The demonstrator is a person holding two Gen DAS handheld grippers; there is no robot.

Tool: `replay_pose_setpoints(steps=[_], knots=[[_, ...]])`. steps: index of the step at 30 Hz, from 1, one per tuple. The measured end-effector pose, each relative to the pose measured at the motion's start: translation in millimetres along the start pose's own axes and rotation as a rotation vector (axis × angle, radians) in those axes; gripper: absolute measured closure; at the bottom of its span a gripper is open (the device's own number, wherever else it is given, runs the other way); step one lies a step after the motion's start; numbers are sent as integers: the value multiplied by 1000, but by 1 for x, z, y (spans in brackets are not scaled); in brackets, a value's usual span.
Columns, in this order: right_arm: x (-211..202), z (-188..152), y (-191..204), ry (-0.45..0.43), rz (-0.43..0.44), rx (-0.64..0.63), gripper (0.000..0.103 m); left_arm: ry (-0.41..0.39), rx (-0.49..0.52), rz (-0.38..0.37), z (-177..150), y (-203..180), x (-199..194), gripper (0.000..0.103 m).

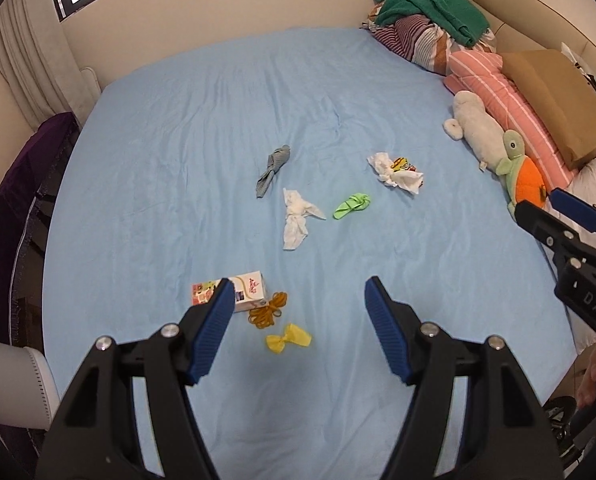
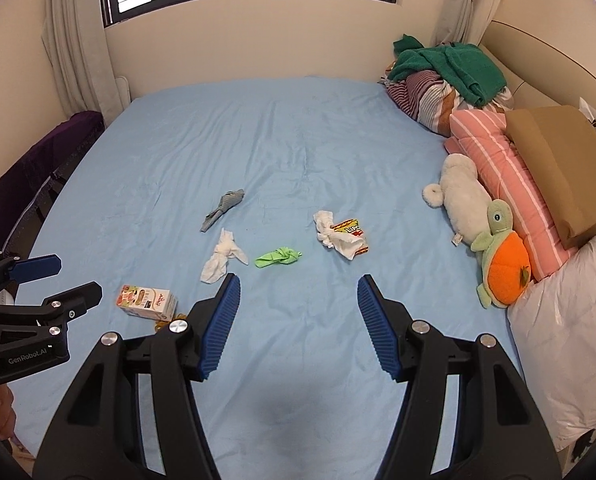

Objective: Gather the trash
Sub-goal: 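Move both open tools back over the bed, then close the right tool on the white tissue while the left tool grasps the green cloth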

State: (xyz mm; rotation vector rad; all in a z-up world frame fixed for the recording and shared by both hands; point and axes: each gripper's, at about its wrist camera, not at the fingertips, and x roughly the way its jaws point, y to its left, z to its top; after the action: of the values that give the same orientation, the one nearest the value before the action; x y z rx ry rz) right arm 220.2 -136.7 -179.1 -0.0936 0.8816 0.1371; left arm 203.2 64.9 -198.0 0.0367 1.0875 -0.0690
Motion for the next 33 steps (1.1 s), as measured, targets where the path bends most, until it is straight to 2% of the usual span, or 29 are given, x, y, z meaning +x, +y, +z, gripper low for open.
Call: replay_pose_setpoints(steps=[9, 14, 25, 33], knots=[[94, 15, 9, 14, 22, -31, 43, 35, -2, 13, 30, 9, 84, 35], [147, 22, -1, 20, -2, -18, 43, 54, 3, 6, 45, 6, 126, 35], [231, 26, -43, 25, -72, 5, 43, 52, 73, -34, 75, -31, 207, 35], [291, 18, -66, 25, -94, -11, 43, 57, 145, -52, 72, -72, 275, 35]])
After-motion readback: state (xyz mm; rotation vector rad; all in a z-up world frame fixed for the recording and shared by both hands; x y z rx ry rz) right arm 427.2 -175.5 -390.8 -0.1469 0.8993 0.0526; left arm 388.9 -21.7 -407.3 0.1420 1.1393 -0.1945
